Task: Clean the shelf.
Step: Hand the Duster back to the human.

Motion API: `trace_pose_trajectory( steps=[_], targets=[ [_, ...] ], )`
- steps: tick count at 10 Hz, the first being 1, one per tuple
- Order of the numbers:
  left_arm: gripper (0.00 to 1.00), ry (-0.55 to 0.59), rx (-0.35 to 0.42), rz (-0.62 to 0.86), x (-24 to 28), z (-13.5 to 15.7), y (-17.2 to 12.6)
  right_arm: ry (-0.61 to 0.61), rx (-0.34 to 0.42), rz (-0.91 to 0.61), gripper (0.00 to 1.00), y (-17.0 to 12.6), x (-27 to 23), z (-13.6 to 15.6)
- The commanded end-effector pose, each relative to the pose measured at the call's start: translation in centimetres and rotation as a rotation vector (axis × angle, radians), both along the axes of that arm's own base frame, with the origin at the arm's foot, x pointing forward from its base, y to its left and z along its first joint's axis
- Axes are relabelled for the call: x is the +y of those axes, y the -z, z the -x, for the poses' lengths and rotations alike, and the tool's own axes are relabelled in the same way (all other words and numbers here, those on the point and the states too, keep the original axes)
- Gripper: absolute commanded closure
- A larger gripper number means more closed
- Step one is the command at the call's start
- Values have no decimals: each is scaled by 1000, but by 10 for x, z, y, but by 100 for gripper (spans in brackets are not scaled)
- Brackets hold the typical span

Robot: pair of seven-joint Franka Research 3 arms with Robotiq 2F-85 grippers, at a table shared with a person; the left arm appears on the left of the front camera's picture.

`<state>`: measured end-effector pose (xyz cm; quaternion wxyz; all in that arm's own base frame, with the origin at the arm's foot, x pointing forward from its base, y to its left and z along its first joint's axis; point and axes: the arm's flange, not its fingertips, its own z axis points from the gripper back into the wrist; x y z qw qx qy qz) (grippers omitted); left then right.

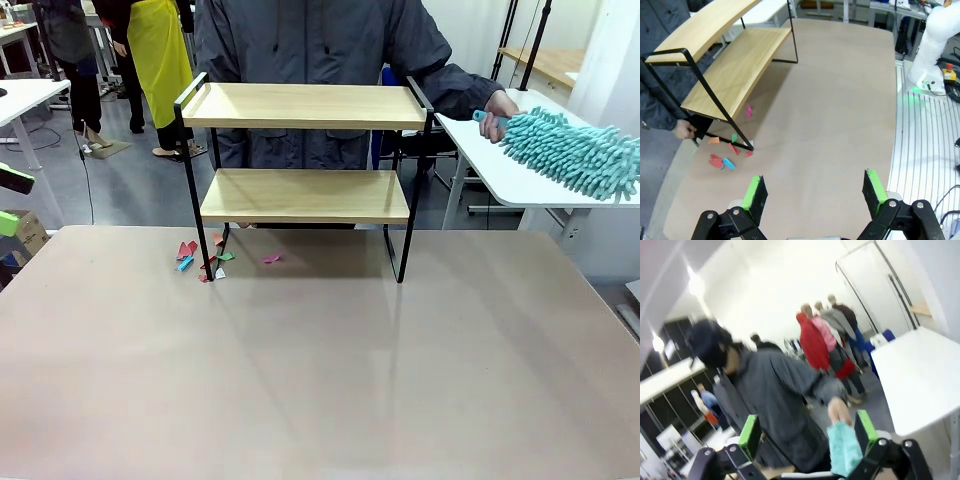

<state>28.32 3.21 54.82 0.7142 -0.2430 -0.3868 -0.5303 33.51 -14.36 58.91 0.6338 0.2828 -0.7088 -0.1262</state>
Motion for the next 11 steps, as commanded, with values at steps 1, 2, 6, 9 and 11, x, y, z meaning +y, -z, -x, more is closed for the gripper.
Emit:
trace_pose_trajectory(
  steps=[1, 2, 6, 9, 11],
  targets=[
    [0, 13, -16, 19, 0, -2, 0, -7, -75, -170, 0, -23, -38, 14],
    [0, 13, -16, 19, 0, -2, 0, 1, -104, -247, 0, -28, -55, 21],
    [0, 13, -16, 19, 0, -2, 0, 30, -108, -220, 0, -35, -58, 31],
    [0, 13, -16, 19, 0, -2, 0, 30, -108, -220, 0, -35, -58, 31],
    [0, 13, -16, 19, 0, -2, 0, 30, -108, -220, 0, -35, -58, 31]
  ],
)
